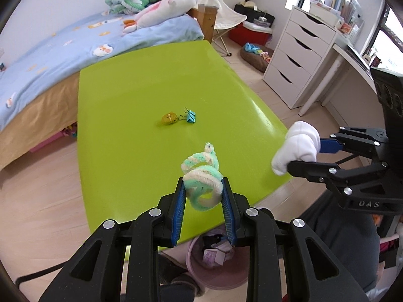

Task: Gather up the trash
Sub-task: 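Carry the socks and fuzzy twist over the wastebasket and open both grippers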

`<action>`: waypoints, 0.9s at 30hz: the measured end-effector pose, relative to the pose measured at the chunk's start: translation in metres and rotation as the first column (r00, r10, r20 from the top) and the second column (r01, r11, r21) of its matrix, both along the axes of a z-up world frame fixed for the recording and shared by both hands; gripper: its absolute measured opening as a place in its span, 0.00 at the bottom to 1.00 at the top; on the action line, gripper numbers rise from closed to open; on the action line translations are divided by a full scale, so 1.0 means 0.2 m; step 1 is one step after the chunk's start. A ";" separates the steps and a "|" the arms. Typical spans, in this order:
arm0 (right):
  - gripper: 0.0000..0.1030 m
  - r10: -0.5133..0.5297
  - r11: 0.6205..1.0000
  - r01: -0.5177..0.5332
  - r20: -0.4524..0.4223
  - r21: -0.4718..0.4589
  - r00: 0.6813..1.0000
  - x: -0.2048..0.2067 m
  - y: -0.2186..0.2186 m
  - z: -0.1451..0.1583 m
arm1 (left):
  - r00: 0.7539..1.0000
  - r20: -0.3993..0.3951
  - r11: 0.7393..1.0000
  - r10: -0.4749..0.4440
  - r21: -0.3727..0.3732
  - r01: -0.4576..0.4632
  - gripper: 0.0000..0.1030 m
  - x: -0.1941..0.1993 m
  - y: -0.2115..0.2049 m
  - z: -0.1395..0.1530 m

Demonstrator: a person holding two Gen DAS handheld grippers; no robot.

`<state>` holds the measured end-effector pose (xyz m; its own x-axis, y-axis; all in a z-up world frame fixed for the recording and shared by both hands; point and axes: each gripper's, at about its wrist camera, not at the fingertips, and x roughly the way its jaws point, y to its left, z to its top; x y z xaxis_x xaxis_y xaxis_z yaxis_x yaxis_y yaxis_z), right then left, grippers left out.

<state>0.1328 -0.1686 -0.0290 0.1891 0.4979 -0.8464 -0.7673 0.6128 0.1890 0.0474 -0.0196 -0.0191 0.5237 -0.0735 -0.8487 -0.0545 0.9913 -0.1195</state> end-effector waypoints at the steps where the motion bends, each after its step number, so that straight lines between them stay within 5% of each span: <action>1: 0.42 0.006 1.000 -0.006 0.005 0.002 1.000 -0.02 0.00 0.01 | 1.000 0.005 1.000 -0.002 -0.001 0.002 0.27 -0.03 -0.01 0.01; 11: 0.42 0.045 0.999 -0.046 0.010 0.024 0.999 -0.26 -0.08 0.05 | 0.999 0.033 1.000 -0.001 -0.019 0.002 0.27 -0.29 -0.08 0.04; 27: 0.42 0.096 0.995 -0.097 -0.066 -0.003 0.993 -0.50 -0.16 -0.10 | 1.000 0.002 0.999 -0.010 -0.042 0.010 0.27 -0.55 -0.15 -0.05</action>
